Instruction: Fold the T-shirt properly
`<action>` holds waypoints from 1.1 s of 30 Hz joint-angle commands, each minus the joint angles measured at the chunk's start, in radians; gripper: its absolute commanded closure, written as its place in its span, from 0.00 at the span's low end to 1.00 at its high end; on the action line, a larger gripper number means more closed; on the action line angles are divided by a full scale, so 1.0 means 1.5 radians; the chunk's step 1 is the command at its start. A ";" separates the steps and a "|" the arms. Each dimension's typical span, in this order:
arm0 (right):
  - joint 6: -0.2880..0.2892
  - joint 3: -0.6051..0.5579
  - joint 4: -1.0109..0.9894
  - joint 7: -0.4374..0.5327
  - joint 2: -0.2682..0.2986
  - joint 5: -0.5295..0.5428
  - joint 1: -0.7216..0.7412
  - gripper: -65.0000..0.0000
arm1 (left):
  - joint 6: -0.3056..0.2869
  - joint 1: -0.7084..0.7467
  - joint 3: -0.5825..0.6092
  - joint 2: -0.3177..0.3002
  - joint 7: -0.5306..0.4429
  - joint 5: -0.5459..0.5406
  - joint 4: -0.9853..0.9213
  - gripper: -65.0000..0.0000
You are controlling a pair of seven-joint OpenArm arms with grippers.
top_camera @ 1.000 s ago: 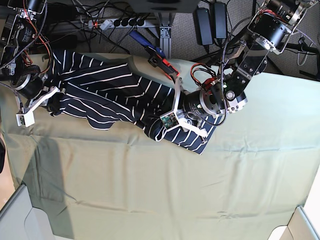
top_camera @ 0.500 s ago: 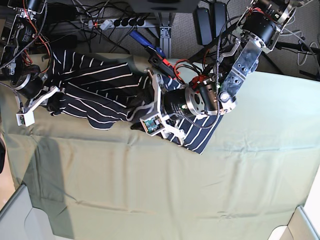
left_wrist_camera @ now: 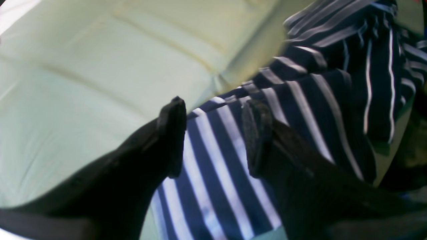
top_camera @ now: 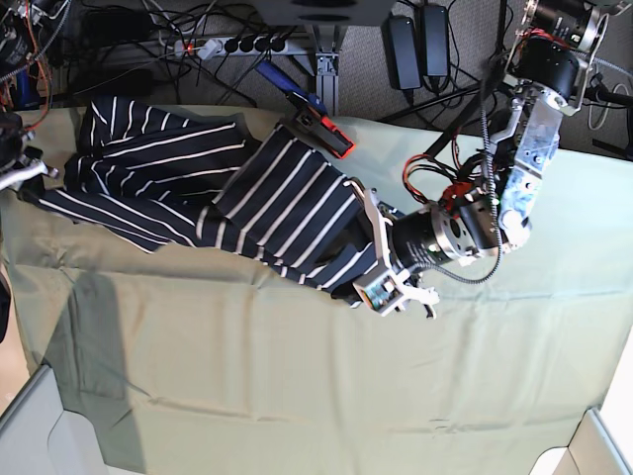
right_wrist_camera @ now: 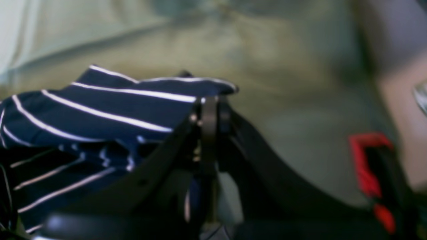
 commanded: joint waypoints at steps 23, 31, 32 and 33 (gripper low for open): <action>0.036 -0.052 0.011 -0.006 -0.071 0.005 -0.009 0.37 | -0.012 -0.010 -0.022 -0.005 0.021 -0.026 0.012 0.52; 0.036 0.049 0.011 -0.013 -0.038 0.021 -0.011 0.37 | -0.011 -0.010 -0.022 -0.005 0.030 -0.026 0.012 0.52; 0.036 0.053 0.011 -0.014 -0.034 0.021 -0.013 0.37 | -0.011 -0.010 -0.022 -0.005 0.031 -0.026 0.012 0.52; 0.036 0.053 0.011 -0.013 -0.029 0.020 -0.016 0.37 | -0.011 -0.010 -0.022 -0.005 0.031 -0.026 0.012 0.52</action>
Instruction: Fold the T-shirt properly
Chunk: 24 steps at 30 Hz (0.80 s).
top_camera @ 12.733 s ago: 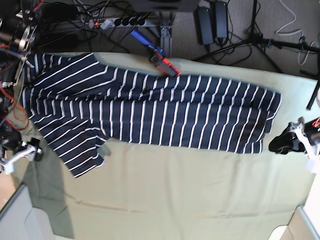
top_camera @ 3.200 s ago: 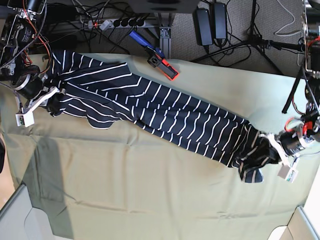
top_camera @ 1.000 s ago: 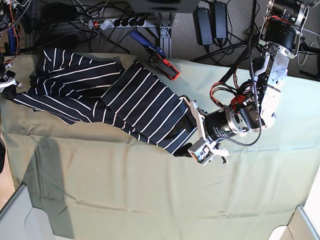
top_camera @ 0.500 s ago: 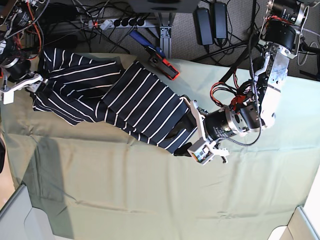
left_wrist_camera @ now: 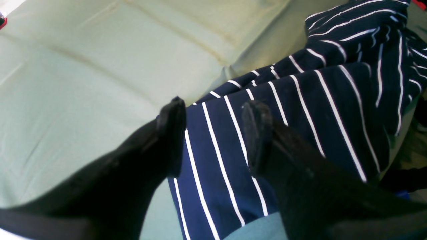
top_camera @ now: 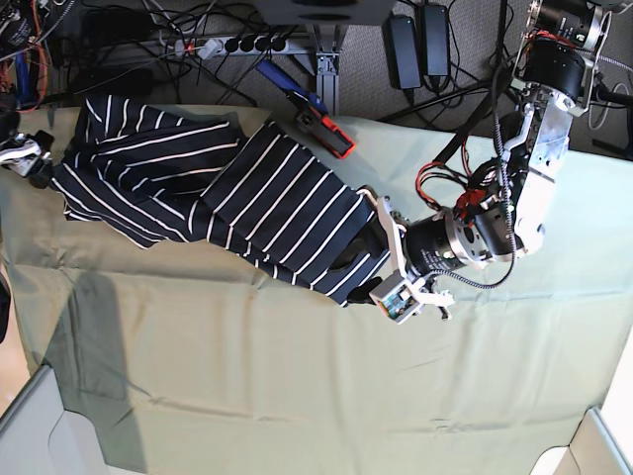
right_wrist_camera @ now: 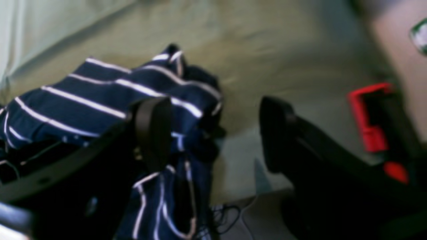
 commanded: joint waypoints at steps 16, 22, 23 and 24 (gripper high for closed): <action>0.035 -0.114 -0.145 0.080 0.038 0.022 -0.004 0.37 | -0.011 -0.007 -0.004 -0.008 0.033 -0.022 0.012 0.52; 0.035 -0.151 -0.137 0.066 0.023 0.031 -0.004 0.37 | -0.011 -0.007 -0.004 -0.011 0.033 -0.022 0.012 0.52; 0.035 -0.151 -0.132 0.059 0.016 0.035 -0.004 0.37 | -0.011 -0.007 -0.004 -0.012 0.033 -0.022 0.012 0.52; 0.035 -0.151 -0.126 0.052 0.009 0.038 -0.004 0.37 | -0.011 -0.007 -0.004 -0.012 0.033 -0.022 0.012 0.52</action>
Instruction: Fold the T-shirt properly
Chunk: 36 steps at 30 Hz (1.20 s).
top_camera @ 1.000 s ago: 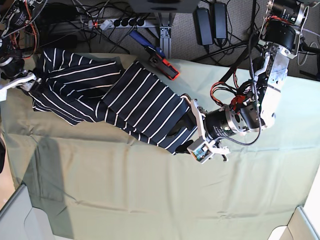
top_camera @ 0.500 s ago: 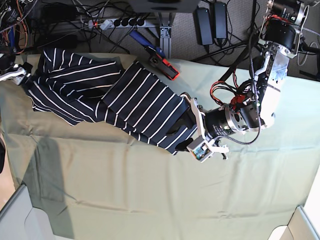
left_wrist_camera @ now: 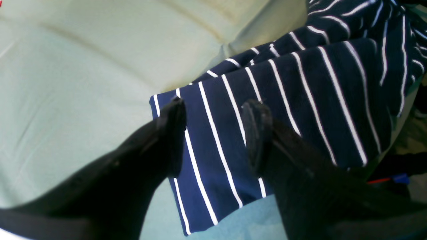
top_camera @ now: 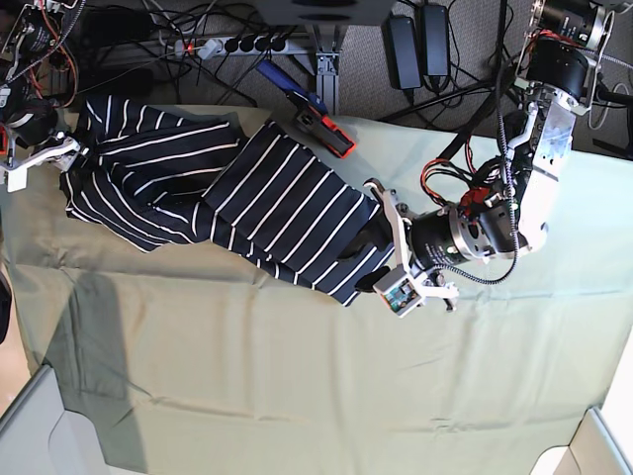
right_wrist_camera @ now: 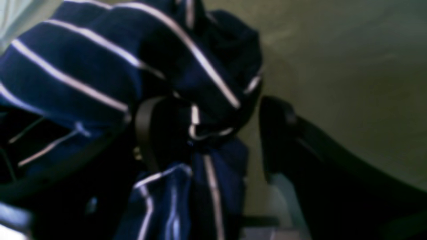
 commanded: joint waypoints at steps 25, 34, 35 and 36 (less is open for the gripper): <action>0.039 -0.002 0.058 0.026 -0.043 -0.043 0.000 1.00 | -0.011 -0.010 -0.004 -0.005 -0.014 -0.020 0.012 0.52; 0.039 -0.001 0.058 0.014 0.026 -0.048 -0.001 1.00 | -0.011 -0.011 -0.004 -0.012 -0.014 -0.021 0.012 0.52; 0.039 -0.001 0.058 0.014 0.028 -0.048 -0.001 1.00 | -0.011 -0.010 -0.004 -0.011 -0.014 -0.021 0.012 0.52; 0.039 -0.001 0.058 0.015 0.028 -0.048 -0.001 0.90 | -0.011 -0.010 -0.004 -0.012 -0.014 -0.021 0.012 0.52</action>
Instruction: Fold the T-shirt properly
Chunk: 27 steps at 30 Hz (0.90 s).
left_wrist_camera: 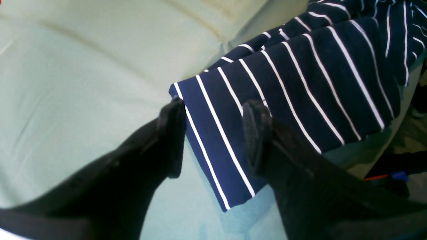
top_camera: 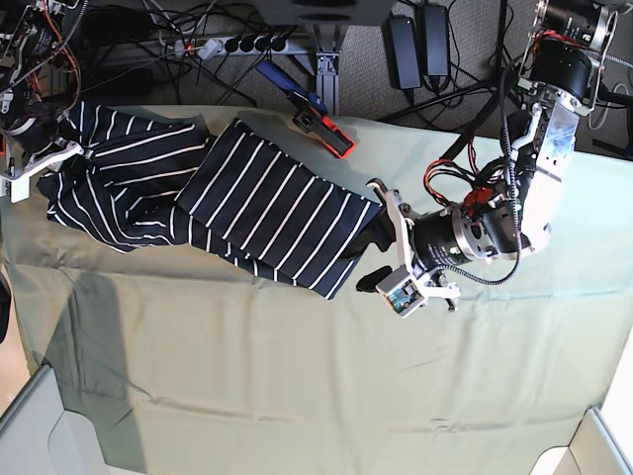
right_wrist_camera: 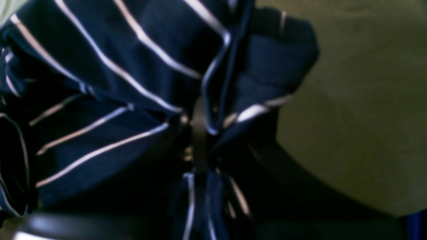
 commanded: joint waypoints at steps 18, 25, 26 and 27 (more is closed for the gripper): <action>0.035 0.062 0.009 0.019 0.072 -0.053 0.001 0.39 | -0.011 0.001 -0.004 -0.003 -0.014 -0.008 0.012 0.52; 0.036 0.072 0.009 0.016 0.114 0.006 0.002 0.39 | -0.011 0.001 -0.004 -0.002 -0.014 -0.008 0.012 0.52; 0.036 0.072 0.010 0.016 0.114 0.023 0.004 0.39 | -0.011 0.001 -0.004 -0.002 -0.014 -0.008 0.012 0.52; 0.036 0.072 0.010 0.012 0.113 0.032 0.012 0.39 | -0.011 0.001 -0.004 -0.002 -0.014 -0.008 0.012 0.52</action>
